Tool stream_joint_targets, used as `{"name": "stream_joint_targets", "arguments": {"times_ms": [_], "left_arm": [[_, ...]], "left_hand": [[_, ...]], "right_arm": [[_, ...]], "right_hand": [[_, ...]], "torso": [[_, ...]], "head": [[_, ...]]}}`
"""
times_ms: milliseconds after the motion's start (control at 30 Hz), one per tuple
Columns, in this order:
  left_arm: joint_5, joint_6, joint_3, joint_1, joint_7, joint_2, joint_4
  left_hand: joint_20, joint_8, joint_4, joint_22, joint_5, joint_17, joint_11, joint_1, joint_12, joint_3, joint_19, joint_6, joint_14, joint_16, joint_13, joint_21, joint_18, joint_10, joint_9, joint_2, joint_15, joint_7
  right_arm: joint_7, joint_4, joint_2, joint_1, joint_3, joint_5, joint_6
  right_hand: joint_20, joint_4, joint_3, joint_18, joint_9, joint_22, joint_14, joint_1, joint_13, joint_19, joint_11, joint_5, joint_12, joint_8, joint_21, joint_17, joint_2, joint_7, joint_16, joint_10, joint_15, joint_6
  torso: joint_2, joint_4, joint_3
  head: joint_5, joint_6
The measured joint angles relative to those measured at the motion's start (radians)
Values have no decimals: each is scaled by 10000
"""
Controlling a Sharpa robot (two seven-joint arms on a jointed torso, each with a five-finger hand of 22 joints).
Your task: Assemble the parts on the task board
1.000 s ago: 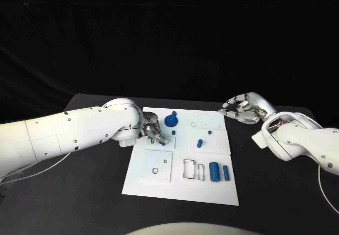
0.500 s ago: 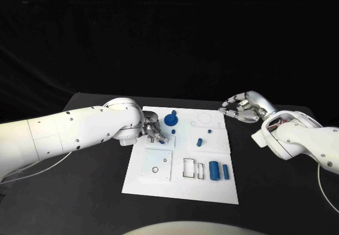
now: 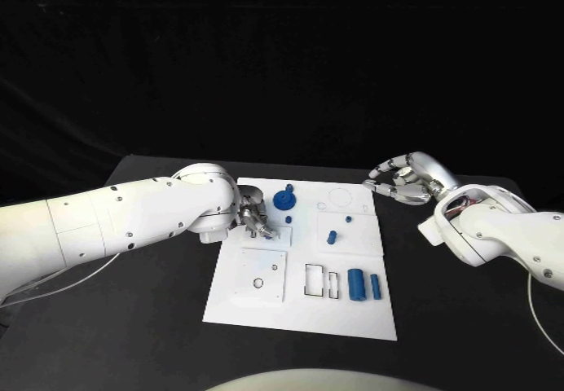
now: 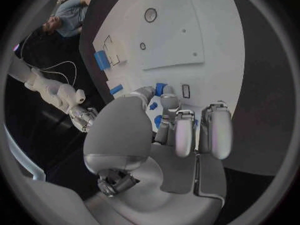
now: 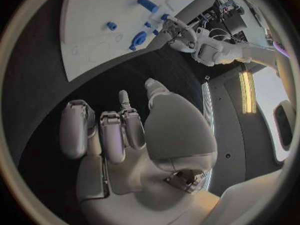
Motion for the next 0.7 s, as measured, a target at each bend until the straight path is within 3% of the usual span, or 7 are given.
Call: {"name": "stream_joint_targets", "arguments": {"times_ms": [267, 600, 700], "left_arm": [[59, -66, 4, 1, -7, -11, 1], [170, -178, -1, -10, -15, -23, 13], [195, -216, -2, -12, -15, -27, 15]], "left_hand": [[0, -2, -95, 0, -12, 0, -5, 460, -50, 949, 0, -52, -1, 0, -89, 0, 0, -81, 4, -199, 3, 53], [1, 165, 421, -1, 40, 0, 12, 679, -86, 1630, 0, -216, -1, 0, -136, 39, 1, -98, 285, -357, 4, 105], [1, 255, 415, -1, 108, -1, 12, 555, -87, 1973, 0, -218, -1, 0, -136, 39, 0, -98, 352, -533, 5, 106]], "right_arm": [[-1, -5, 3, 0, 0, -2, 9], [-2, -19, 10, -1, 0, -3, 27], [-2, -22, 12, -3, 0, -4, 33]], "right_hand": [[0, 0, 0, -1, 0, -1, 0, 0, 0, 0, 0, 0, 0, 0, 0, -1, 0, 0, 0, 0, 0, 0], [0, 0, 0, 0, 0, 7, 0, 0, 0, 0, 0, 0, 0, 0, 0, -1, 0, 0, 0, 0, 0, 0], [0, 0, 0, 0, 0, 7, 0, 0, 0, 0, 0, 0, 0, 0, 0, -2, 0, 0, 0, 0, 0, 0]], "torso": [[-1, 0, -1], [-1, 1, 0], [0, -1, 0]], "head": [[3, -7], [-3, 8], [-3, 18]]}}
